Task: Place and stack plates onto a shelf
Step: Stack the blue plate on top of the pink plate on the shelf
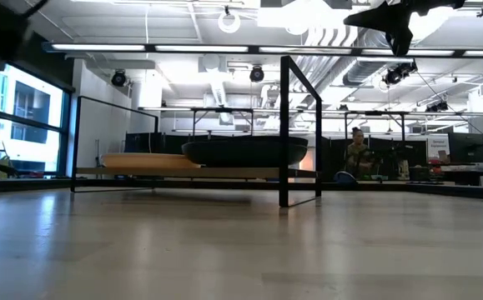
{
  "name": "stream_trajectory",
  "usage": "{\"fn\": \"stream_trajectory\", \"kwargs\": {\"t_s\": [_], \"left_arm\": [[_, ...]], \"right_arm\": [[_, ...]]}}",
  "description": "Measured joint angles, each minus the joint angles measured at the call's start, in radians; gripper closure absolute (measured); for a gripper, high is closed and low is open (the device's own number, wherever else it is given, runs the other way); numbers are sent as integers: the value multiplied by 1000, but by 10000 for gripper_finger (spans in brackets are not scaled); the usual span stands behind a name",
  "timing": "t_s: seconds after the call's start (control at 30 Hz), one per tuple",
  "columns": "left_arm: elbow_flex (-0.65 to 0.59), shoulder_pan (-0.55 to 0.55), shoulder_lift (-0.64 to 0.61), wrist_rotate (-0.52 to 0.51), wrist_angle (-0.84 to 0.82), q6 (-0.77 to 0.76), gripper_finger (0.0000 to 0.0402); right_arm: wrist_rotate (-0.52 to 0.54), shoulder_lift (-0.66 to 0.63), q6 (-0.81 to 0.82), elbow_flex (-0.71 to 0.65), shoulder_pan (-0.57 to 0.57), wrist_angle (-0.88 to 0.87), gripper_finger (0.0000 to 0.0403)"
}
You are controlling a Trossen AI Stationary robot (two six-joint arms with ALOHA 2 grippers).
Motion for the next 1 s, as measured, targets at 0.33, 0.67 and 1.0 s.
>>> {"fn": "stream_trajectory", "kwargs": {"t_s": [0.33,0.67,1.0], "left_arm": [[0,-192,253,91,-2,-287,271],[1,-212,386,99,21,-303,271],[1,-210,422,149,61,-303,370]], "right_arm": [[0,0,78,0,0,-77,247],[0,0,78,0,0,-84,247],[0,0,76,0,0,-88,247]]}}
